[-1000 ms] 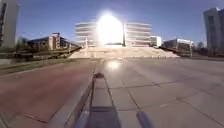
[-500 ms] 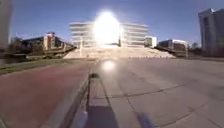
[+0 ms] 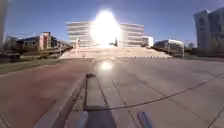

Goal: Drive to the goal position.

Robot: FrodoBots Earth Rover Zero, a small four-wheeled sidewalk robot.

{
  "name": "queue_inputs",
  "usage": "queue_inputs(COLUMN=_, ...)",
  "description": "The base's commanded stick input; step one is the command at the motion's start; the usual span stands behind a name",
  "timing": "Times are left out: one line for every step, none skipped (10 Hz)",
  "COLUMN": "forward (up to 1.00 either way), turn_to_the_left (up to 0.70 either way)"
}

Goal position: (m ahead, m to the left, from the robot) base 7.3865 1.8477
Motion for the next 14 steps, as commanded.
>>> queue_inputs(forward=0.7, turn_to_the_left=0.0)
queue_inputs(forward=0.7, turn_to_the_left=0.0)
queue_inputs(forward=0.7, turn_to_the_left=0.0)
queue_inputs(forward=0.7, turn_to_the_left=0.0)
queue_inputs(forward=0.7, turn_to_the_left=0.0)
queue_inputs(forward=0.7, turn_to_the_left=0.0)
queue_inputs(forward=0.7, turn_to_the_left=0.0)
queue_inputs(forward=0.7, turn_to_the_left=0.01)
queue_inputs(forward=0.7, turn_to_the_left=0.03)
queue_inputs(forward=0.7, turn_to_the_left=0.05)
queue_inputs(forward=0.7, turn_to_the_left=0.08)
queue_inputs(forward=0.7, turn_to_the_left=0.11)
queue_inputs(forward=0.7, turn_to_the_left=0.1)
queue_inputs(forward=0.7, turn_to_the_left=0.1)
